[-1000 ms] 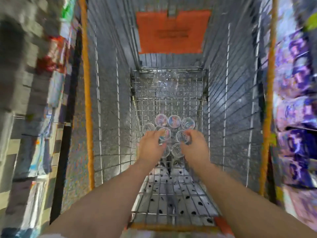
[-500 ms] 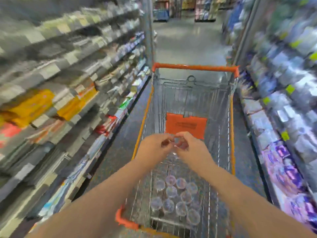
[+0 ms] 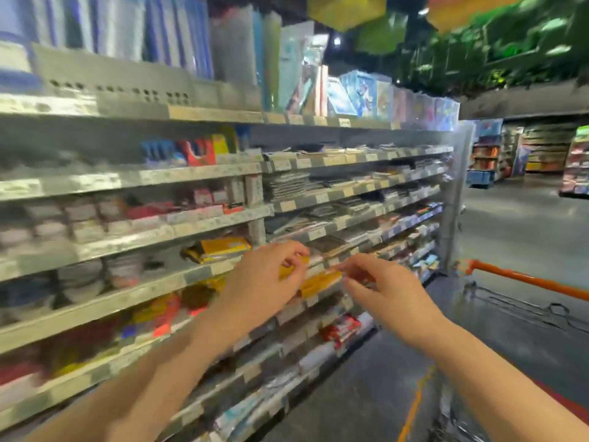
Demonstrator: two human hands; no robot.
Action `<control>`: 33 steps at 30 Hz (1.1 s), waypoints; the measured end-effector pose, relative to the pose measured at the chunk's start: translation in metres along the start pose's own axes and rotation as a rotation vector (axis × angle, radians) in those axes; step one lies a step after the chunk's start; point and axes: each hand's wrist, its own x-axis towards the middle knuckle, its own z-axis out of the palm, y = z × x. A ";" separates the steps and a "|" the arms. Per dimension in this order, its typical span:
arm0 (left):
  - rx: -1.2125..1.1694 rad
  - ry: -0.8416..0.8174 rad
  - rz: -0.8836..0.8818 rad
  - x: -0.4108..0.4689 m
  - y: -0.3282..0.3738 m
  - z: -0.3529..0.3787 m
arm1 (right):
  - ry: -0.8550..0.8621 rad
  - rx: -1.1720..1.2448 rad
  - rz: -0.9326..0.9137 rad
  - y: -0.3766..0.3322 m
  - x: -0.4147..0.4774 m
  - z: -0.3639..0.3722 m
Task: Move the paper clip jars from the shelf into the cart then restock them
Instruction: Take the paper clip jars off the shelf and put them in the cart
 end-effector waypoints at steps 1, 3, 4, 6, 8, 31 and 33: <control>0.033 0.017 -0.019 -0.005 -0.017 -0.024 | -0.010 0.003 -0.048 -0.020 0.014 0.013; 0.095 0.037 -0.067 -0.014 -0.055 -0.073 | -0.029 0.027 -0.136 -0.060 0.046 0.043; 0.139 0.047 -0.085 -0.018 -0.076 -0.098 | -0.046 0.042 -0.171 -0.080 0.064 0.062; 0.249 0.056 -0.109 -0.023 -0.119 -0.147 | -0.082 0.074 -0.232 -0.122 0.102 0.099; 0.386 0.053 -0.117 -0.028 -0.161 -0.196 | -0.092 0.116 -0.286 -0.163 0.140 0.137; 0.629 -0.046 -0.737 0.075 -0.538 -0.402 | -0.515 0.124 -0.658 -0.385 0.557 0.414; 0.579 -0.113 -0.833 0.085 -0.555 -0.409 | -0.589 0.114 -0.729 -0.402 0.573 0.431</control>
